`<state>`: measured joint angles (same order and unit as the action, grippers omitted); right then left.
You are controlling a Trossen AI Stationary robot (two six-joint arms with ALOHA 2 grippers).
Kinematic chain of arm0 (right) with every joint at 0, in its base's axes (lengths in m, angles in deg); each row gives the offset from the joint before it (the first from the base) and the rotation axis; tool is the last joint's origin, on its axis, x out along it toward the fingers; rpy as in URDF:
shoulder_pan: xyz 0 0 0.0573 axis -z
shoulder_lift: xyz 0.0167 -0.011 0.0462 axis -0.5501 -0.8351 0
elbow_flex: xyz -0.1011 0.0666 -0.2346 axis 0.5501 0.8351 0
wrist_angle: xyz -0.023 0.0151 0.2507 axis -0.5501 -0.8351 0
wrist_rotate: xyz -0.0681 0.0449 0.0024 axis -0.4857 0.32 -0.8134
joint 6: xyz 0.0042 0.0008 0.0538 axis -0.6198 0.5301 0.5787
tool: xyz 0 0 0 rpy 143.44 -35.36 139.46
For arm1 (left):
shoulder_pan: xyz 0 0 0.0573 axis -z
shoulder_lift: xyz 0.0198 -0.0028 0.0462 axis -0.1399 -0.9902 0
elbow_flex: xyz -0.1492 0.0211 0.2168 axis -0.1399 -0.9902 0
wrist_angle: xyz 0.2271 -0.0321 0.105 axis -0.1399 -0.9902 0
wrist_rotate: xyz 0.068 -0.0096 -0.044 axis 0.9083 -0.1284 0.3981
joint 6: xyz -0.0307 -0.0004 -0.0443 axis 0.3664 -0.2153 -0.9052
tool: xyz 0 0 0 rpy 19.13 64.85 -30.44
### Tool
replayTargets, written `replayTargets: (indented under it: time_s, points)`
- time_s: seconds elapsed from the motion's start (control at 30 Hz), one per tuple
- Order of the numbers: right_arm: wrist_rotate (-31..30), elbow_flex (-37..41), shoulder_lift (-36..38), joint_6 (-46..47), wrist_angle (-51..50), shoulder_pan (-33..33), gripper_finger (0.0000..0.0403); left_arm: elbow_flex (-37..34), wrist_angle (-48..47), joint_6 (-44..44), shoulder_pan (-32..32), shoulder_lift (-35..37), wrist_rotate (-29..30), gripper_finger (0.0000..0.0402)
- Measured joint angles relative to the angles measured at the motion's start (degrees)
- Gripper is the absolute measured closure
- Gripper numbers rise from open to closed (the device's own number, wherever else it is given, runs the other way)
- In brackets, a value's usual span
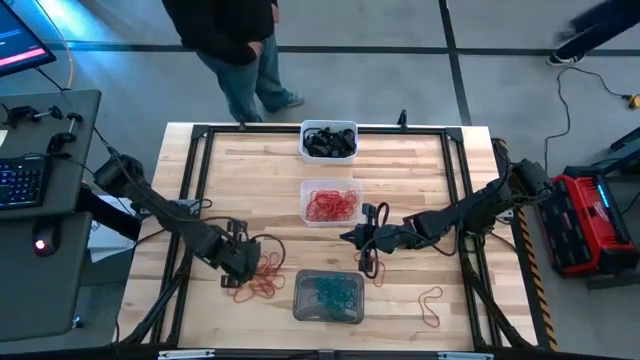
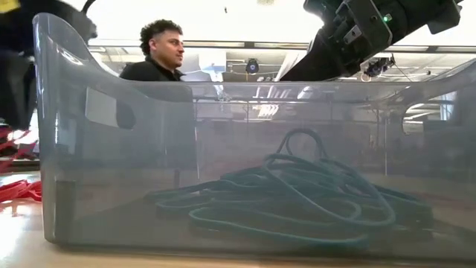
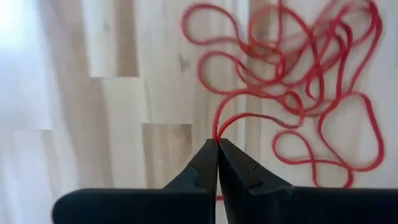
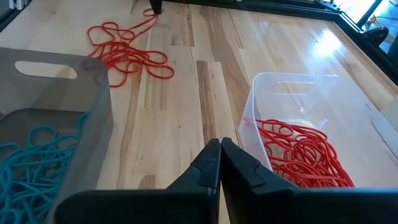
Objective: Sort rubber bands into baskets
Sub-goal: Put the red rubber band into the transparent bin
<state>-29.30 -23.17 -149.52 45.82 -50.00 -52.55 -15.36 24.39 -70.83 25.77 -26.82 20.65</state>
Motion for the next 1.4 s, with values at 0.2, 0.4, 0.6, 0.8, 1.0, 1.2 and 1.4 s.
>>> replayTargets:
  time_s: [0.2, 0.4, 0.6, 0.8, 1.0, 1.2, 1.4]
  points:
    - [0.0, 0.0, 0.0, 0.0, 1.21, -0.09, 0.0403, 3.48, -1.71, 1.99, -4.81, 3.71, 3.19, 0.0401]
    - [0.0, -0.01, 0.0, 1.29, 2.65, -0.09, 0.0403, 7.37, -3.6, 7.8, -12.18, 4.04, 8.64, 0.0401]
    - [0.44, -0.02, 0.0, 0.14, 2.99, -0.09, 0.0403, 11.77, 2.88, 19.27, -19.93, 2.6, 11.51, 0.0401]
    - [2.45, -0.02, 0.0, -2.84, 3.73, -0.09, 0.0403, 15.64, 8.99, 30.4, -27.76, -0.82, 10.95, 0.0401]
    - [0.47, -0.02, 0.13, -2.29, 2.68, -0.68, 0.0403, 20.92, 13.56, 39.2, -32.43, -7.75, 7.92, 0.0401]
    - [-2.57, -0.02, 3.92, 0.12, -1.96, -2.97, 0.0403, 26.23, 17.26, 44.59, -36.08, -15.18, 3.96, 0.0401]
    - [-8.17, -0.02, 7.97, 1.92, -7.83, -6.66, 0.0403, 29.73, 22.02, 45.61, -38.95, -21.61, -2.39, 0.0401]
